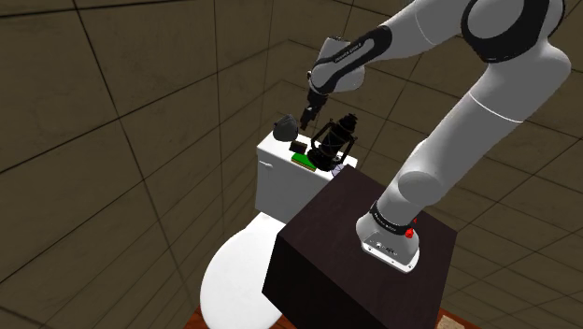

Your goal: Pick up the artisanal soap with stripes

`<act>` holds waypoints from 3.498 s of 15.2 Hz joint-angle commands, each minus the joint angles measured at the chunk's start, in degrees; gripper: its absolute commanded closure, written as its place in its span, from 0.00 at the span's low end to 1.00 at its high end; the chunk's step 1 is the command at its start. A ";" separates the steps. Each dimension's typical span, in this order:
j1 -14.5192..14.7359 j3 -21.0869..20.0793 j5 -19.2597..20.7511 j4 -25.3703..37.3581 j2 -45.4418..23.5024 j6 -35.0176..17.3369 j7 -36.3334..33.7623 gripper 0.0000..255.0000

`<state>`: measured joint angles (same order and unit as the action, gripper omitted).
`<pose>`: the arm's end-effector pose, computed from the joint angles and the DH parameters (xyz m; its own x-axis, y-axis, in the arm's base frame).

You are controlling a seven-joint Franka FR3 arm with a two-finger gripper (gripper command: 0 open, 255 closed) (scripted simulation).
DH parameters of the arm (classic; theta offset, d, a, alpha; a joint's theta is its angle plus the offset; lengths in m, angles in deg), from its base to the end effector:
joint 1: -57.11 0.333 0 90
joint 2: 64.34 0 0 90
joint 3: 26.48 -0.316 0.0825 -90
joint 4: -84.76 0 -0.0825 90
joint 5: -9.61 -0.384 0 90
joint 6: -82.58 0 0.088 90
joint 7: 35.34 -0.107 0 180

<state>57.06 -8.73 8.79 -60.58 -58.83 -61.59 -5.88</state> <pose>0.4367 -0.1391 0.3131 0.9783 0.1907 0.0805 0.1913 -0.9815 0.0013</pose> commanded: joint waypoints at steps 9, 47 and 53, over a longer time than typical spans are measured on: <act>-4.33 -1.21 -10.98 11.55 -24.75 -9.97 18.21 0.00; -9.36 -3.79 -12.15 22.80 -38.17 -11.01 24.86 1.00; -8.45 -2.63 -11.05 22.03 -35.19 -8.81 24.13 1.00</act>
